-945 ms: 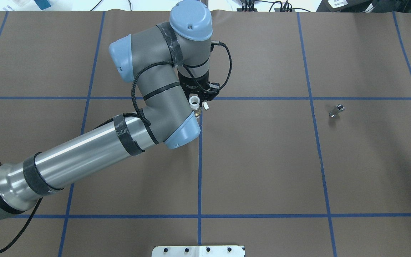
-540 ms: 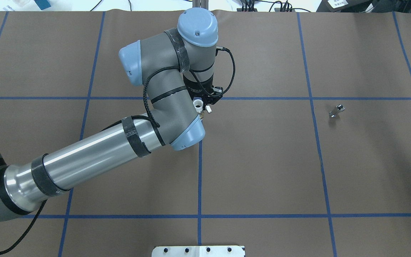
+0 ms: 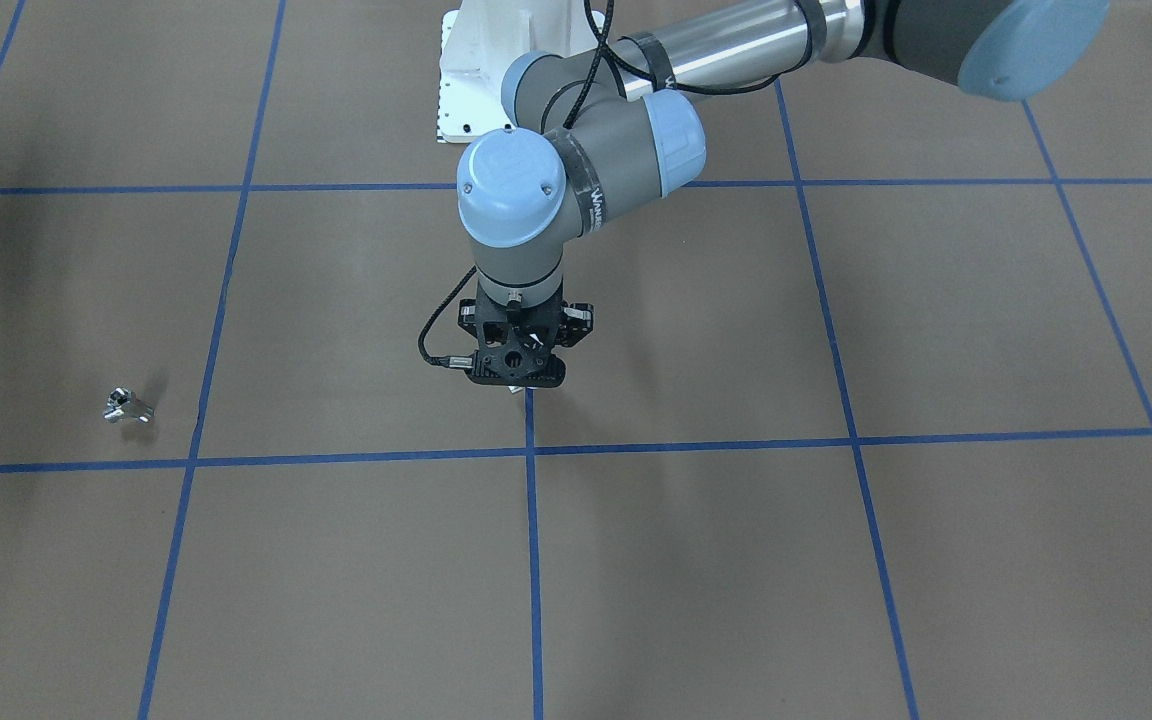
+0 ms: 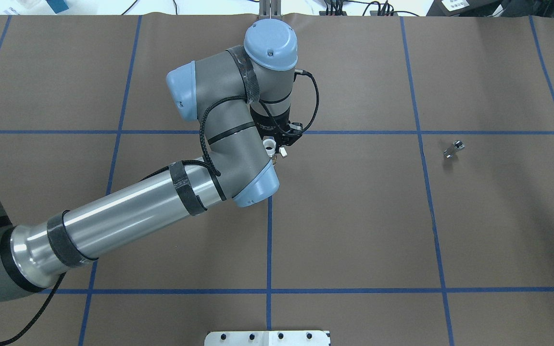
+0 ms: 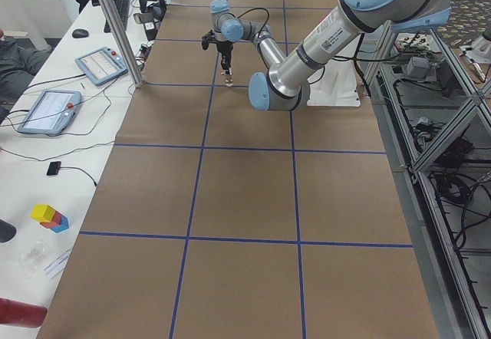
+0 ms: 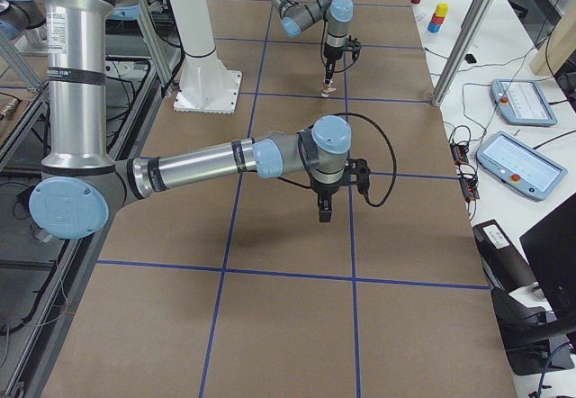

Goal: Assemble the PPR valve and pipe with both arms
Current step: 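Lower the valve upright at the table center and open the left gripper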

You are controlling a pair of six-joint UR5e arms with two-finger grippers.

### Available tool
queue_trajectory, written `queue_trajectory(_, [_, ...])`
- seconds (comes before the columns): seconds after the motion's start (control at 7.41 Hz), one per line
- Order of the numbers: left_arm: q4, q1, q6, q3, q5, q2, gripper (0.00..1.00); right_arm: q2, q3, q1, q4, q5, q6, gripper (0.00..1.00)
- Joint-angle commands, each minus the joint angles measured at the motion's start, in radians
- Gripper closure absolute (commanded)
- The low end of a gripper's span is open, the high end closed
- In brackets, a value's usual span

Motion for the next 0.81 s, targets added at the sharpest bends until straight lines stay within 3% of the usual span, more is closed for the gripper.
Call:
queue_trajectory(0.0, [-0.007, 0.002, -0.001, 0.007, 0.000, -0.001, 1.00, 0.000, 0.000, 0.000, 0.000, 0.000, -0.001, 0.00])
queue_trajectory(0.27, [-0.007, 0.002, -0.001, 0.018, 0.000, -0.007, 0.97, 0.000, 0.000, 0.000, 0.000, 0.000, -0.001, 0.00])
queue_trajectory(0.4, [-0.007, 0.003, -0.001, 0.021, 0.000, -0.012, 0.73, -0.001, -0.002, 0.000, 0.000, 0.000, -0.003, 0.00])
queue_trajectory(0.54, [-0.007, 0.005, -0.001, 0.026, 0.000, -0.010, 0.57, 0.000, -0.002, 0.000, 0.000, -0.001, -0.003, 0.00])
queue_trajectory(0.68, [-0.009, 0.003, -0.005, 0.027, 0.000, -0.012, 0.48, -0.001, -0.002, 0.000, 0.000, 0.000, -0.001, 0.00])
